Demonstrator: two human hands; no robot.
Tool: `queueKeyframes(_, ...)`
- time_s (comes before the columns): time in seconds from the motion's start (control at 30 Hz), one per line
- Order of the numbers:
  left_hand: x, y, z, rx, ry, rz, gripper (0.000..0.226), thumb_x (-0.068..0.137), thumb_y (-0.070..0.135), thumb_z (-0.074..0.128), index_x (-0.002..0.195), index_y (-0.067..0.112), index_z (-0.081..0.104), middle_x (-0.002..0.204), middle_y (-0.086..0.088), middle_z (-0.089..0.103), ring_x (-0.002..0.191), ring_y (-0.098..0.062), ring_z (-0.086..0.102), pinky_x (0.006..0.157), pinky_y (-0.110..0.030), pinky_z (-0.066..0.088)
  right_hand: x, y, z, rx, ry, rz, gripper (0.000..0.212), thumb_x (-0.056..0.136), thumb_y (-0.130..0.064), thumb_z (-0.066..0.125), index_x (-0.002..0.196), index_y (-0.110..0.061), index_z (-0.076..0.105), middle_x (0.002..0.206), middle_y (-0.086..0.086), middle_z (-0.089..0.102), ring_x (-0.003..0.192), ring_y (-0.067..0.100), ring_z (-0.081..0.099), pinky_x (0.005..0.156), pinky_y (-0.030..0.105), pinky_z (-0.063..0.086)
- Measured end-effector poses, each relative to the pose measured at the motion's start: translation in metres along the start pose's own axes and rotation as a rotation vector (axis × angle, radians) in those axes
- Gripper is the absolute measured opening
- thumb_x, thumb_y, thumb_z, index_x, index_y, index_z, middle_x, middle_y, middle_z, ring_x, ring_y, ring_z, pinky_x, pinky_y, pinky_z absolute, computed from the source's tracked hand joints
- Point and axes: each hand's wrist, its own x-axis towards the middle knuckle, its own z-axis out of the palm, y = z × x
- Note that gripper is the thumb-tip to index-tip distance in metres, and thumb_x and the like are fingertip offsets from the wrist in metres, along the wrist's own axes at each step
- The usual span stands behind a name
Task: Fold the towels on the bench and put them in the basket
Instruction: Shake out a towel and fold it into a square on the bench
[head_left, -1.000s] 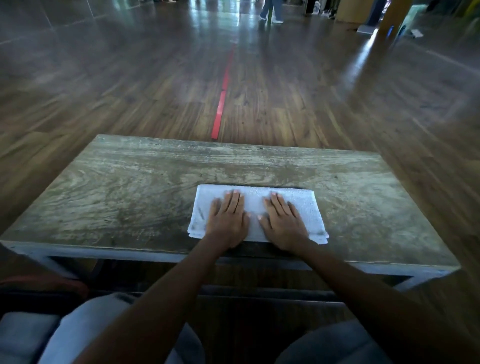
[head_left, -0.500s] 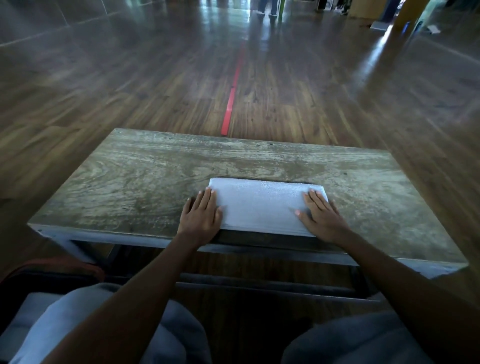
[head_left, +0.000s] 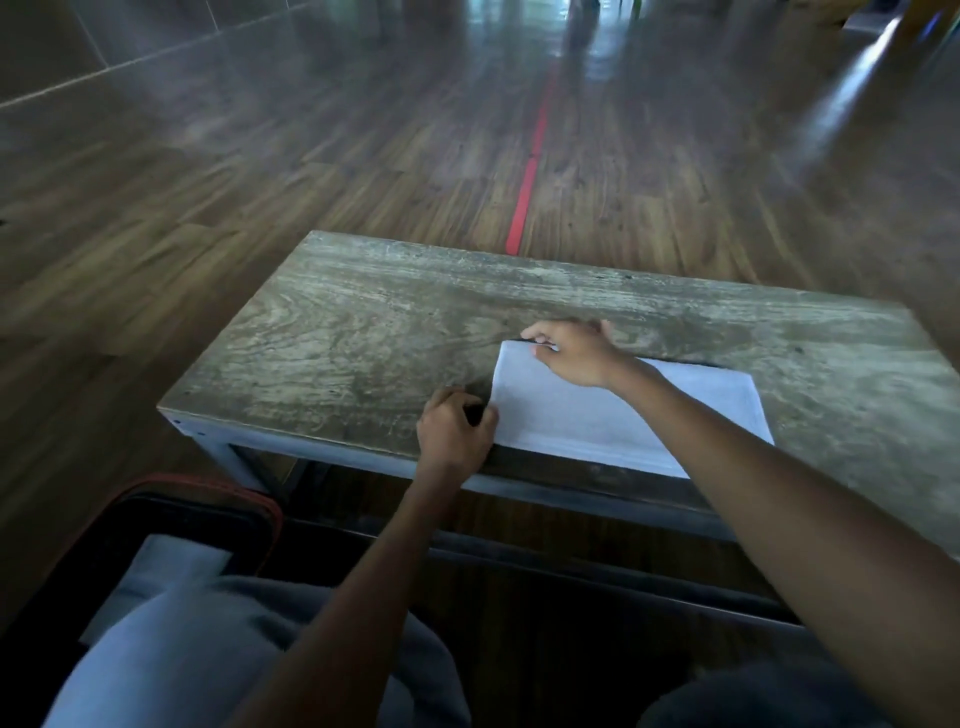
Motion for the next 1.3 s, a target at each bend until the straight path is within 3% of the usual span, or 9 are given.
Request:
queueKeyframes(0.17,0.01,0.005,0.004,0.039,-0.094,-0.119,0.036,0.089,0.043,0.055,0.115,0.019,0.063,0.132,-0.001,0.041,0.124,-0.022,0.034,0.108,-0.041,0.021,0.048,-0.008,0.004,-0.221,-0.216,0.047,0.041,0.098,-0.028,0.042,0.139,-0.025,0.043,0.134,0.0,0.054,0.127,0.019,0.043,0.091,0.035,0.02)
queueKeyframes(0.3,0.016,0.007,-0.001,0.078,-0.149,-0.153,0.046,0.088,0.05,0.053,0.125,0.023,0.055,0.133,-0.001,0.036,0.124,-0.022,0.031,0.105,-0.042,0.019,0.067,-0.015,0.003,-0.249,-0.325,0.059,0.032,0.092,-0.023,0.053,0.119,-0.006,0.058,0.122,0.015,0.06,0.113,0.028,0.053,0.088,0.038,0.024)
queueKeyframes(0.43,0.021,0.011,-0.008,0.1,-0.216,-0.175,0.046,0.086,0.052,0.052,0.123,0.024,0.055,0.132,0.0,0.037,0.125,-0.022,0.03,0.103,-0.043,0.02,0.065,-0.026,-0.028,-0.045,-0.431,-0.006,0.009,0.089,-0.015,0.057,0.088,-0.02,0.065,0.093,-0.005,0.061,0.095,0.019,0.055,0.089,0.039,0.039)
queueKeyframes(0.57,0.021,0.008,-0.018,0.022,-0.227,-0.192,0.031,0.085,0.046,0.054,0.07,0.019,0.056,0.103,-0.004,0.053,0.107,-0.024,0.046,0.097,-0.049,0.028,0.057,-0.034,-0.064,0.091,-0.384,-0.059,0.005,0.09,-0.018,0.059,0.092,-0.022,0.061,0.088,-0.011,0.055,0.084,0.009,0.05,0.077,0.028,0.039)
queueKeyframes(0.7,0.022,0.007,-0.044,-0.168,-0.158,-0.155,0.032,0.086,0.036,0.061,0.062,0.018,0.051,0.059,0.001,0.049,0.062,-0.019,0.05,0.062,-0.031,0.036,0.053,-0.041,-0.085,0.168,-0.283,-0.108,0.006,0.089,-0.013,0.061,0.091,-0.018,0.062,0.08,-0.01,0.052,0.074,0.004,0.046,0.065,0.017,0.038)
queueKeyframes(0.83,0.022,0.025,-0.073,-0.161,0.103,-0.021,0.02,0.084,0.034,0.065,0.073,0.018,0.059,0.059,0.006,0.054,0.057,-0.011,0.049,0.062,-0.029,0.032,0.049,-0.041,-0.088,0.425,-0.118,-0.071,0.017,0.089,-0.005,0.06,0.105,-0.005,0.062,0.082,0.001,0.055,0.074,0.007,0.049,0.057,0.007,0.038)
queueKeyframes(1.03,-0.001,0.078,-0.055,-0.009,0.219,0.155,0.015,0.084,0.042,0.063,0.076,0.031,0.056,0.059,0.015,0.054,0.069,-0.009,0.052,0.076,-0.031,0.019,0.031,-0.001,-0.08,0.788,-0.094,0.101,0.025,0.083,0.012,0.042,0.088,0.0,0.063,0.073,0.008,0.066,0.065,0.01,0.057,0.057,0.019,0.041)
queueKeyframes(1.17,-0.015,0.091,-0.011,0.007,0.204,0.277,0.019,0.082,0.045,0.064,0.094,0.03,0.064,0.082,0.012,0.069,0.082,-0.01,0.06,0.076,-0.029,0.017,0.01,0.033,-0.078,0.98,-0.087,0.204,0.028,0.092,-0.011,0.034,0.085,-0.003,0.06,0.084,0.009,0.061,0.071,0.015,0.049,0.064,0.025,0.037)
queueKeyframes(1.3,-0.019,0.105,0.036,0.063,0.143,0.38,0.019,0.079,0.046,0.066,0.089,0.029,0.066,0.086,0.012,0.069,0.088,-0.008,0.059,0.077,-0.031,0.021,-0.008,0.07,-0.072,0.767,-0.082,0.246,0.014,0.089,-0.029,0.062,0.086,-0.016,0.064,0.097,0.0,0.062,0.093,0.012,0.053,0.082,0.023,0.04)
